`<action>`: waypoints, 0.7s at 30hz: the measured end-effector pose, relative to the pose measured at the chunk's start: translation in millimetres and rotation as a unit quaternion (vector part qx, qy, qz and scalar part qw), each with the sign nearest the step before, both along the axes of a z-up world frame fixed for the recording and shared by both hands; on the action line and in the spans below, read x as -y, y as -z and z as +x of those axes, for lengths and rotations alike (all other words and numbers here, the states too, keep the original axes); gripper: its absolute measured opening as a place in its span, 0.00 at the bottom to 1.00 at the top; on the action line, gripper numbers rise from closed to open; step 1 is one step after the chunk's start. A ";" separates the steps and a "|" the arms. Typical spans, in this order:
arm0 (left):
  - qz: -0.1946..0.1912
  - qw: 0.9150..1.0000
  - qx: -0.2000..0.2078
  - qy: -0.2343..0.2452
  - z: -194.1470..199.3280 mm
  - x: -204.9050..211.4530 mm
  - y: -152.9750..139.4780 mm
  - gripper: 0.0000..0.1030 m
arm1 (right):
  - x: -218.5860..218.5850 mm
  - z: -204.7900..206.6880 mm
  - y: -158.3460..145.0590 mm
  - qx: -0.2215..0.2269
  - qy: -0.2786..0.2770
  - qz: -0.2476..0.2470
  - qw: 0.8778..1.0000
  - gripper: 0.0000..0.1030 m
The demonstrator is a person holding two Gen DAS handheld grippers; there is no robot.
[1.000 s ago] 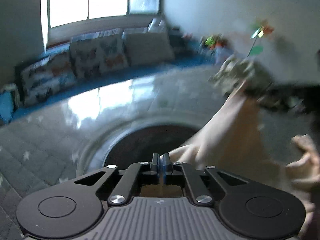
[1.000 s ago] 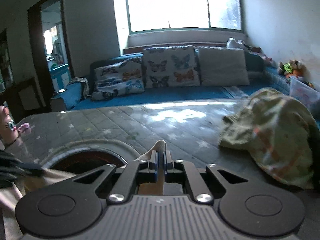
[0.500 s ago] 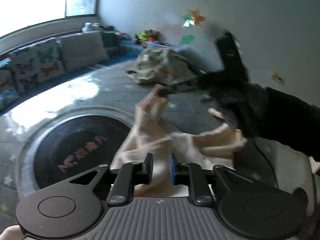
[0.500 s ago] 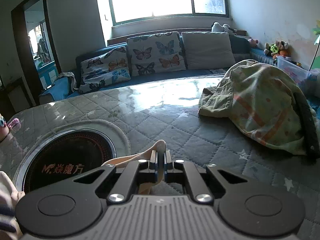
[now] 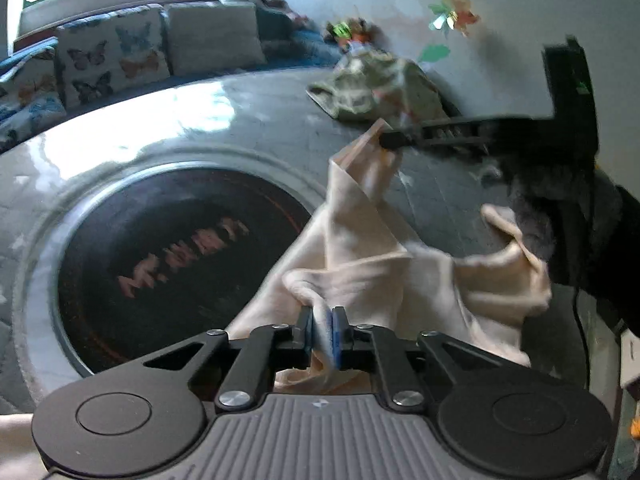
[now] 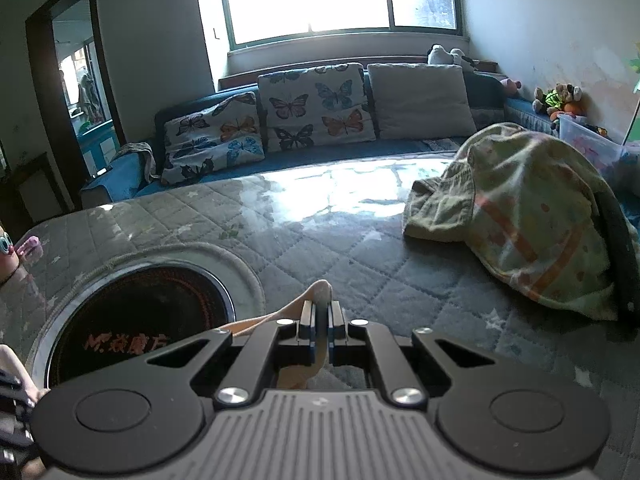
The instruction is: Fold clothes
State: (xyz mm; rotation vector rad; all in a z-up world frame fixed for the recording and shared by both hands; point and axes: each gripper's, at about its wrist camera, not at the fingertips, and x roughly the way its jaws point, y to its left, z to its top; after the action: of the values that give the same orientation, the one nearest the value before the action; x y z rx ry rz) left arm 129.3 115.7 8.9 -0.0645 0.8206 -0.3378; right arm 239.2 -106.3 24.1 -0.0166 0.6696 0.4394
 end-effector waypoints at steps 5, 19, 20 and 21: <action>0.047 0.991 0.077 -0.094 6.1 -28.2 -28.9 0.09 | -9.3 8.9 -8.8 0.006 -0.006 0.001 1.000 0.05; 0.091 0.963 0.081 -0.240 73.7 -113.6 -17.5 0.09 | -71.6 74.3 8.2 0.003 -0.018 -0.024 1.000 0.04; 0.090 0.963 0.075 -0.242 77.1 -117.5 -12.1 0.09 | -74.1 78.0 10.5 0.001 -0.019 -0.026 0.999 0.04; 0.088 0.963 0.068 -0.245 80.4 -121.6 -7.1 0.09 | -77.9 82.0 14.1 0.000 -0.020 -0.029 0.999 0.04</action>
State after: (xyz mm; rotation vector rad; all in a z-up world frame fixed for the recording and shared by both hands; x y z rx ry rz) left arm 209.7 237.4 16.0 -0.0748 0.6692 0.1978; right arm 321.2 -28.3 10.0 -0.0844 0.6830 0.4586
